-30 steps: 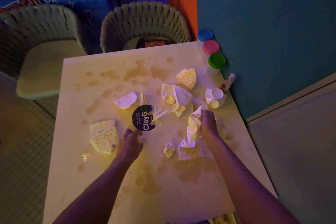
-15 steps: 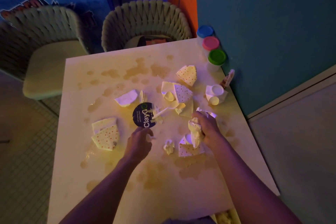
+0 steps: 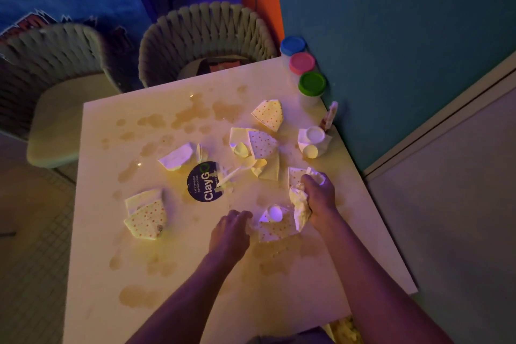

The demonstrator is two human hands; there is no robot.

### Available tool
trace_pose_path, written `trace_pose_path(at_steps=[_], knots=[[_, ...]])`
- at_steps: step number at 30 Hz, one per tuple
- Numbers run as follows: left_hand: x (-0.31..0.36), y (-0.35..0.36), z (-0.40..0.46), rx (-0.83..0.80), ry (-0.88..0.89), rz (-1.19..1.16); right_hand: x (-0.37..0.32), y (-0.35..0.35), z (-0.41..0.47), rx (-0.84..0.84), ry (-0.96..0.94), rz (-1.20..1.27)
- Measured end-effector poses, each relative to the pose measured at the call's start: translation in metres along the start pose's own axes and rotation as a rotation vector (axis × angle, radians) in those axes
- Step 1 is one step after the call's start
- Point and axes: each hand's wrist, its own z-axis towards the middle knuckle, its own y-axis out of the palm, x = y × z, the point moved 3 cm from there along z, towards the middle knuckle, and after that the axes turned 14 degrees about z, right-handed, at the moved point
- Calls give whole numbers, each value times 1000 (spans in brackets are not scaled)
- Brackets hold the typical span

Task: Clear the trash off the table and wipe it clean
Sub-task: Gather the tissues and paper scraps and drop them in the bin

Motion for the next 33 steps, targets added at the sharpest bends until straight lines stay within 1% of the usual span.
trace_pose_path(at_steps=[4, 8, 11, 14, 16, 20, 24, 28, 33], knots=[[3, -4, 4, 18, 12, 89, -4, -17, 7, 22, -6, 34], [1, -5, 8, 12, -27, 71, -2, -35, 14, 35, 51, 55], [1, -11, 7, 71, -67, -23, 1, -45, 16, 57, 85, 53], [6, -20, 4, 159, -82, -174, 0, -52, 16, 117, 63, 46], [13, -25, 0, 170, -81, -266, 0, -53, 13, 147, 53, 56], [34, -36, -6, 189, -4, -371, 2, -52, 4, 156, 31, 116], [52, -43, -15, 207, 65, -421, 5, -49, -11, 132, 8, 151], [61, -45, -25, 228, 136, -405, 7, -54, -32, 146, -39, 128], [67, -39, -38, 201, 264, -389, 13, -77, -68, 193, -68, 114]])
